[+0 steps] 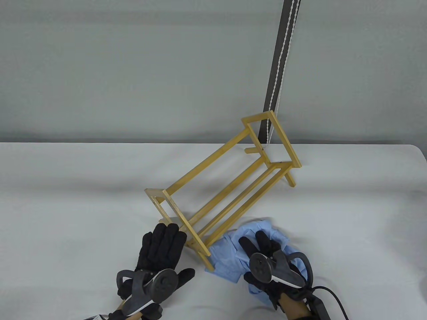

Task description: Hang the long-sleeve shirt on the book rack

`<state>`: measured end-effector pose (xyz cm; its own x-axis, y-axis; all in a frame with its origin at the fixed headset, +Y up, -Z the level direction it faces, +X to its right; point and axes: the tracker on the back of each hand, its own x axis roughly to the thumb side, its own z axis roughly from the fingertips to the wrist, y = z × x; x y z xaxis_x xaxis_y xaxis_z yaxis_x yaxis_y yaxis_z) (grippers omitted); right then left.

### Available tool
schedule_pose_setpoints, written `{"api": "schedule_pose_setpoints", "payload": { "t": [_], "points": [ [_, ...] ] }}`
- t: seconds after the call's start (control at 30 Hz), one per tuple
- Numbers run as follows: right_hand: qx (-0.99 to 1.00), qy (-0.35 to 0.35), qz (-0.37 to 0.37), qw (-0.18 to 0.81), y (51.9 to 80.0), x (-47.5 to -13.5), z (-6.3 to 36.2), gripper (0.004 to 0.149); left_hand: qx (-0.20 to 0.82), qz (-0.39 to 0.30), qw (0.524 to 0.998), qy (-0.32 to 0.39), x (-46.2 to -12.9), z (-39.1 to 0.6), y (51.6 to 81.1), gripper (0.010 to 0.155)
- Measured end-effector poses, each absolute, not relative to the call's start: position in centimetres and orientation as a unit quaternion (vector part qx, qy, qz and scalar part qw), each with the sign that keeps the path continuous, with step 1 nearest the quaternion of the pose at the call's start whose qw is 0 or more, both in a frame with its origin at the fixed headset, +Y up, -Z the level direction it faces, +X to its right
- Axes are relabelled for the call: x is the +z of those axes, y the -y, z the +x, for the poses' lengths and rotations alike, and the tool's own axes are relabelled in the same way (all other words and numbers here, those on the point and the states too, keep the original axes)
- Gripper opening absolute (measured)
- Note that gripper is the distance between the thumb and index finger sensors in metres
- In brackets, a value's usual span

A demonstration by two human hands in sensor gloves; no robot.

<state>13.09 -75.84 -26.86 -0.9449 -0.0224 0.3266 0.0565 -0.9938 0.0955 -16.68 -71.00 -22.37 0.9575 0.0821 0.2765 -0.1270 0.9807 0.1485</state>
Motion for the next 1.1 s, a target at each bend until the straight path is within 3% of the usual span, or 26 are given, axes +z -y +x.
{"api": "schedule_pose_setpoints", "payload": {
  "t": [0.43, 1.1],
  "points": [
    [-0.985, 0.009, -0.172, 0.028, 76.1, -26.8, 12.4, 0.074, 0.048, 0.084, 0.986, 0.137, -22.3, -16.5, 71.0, 0.097],
    [-0.988, -0.058, -0.135, -0.052, 72.4, -26.1, 15.4, 0.073, 0.043, 0.08, 0.986, 0.141, -22.3, -16.3, 71.0, 0.096]
  ]
}}
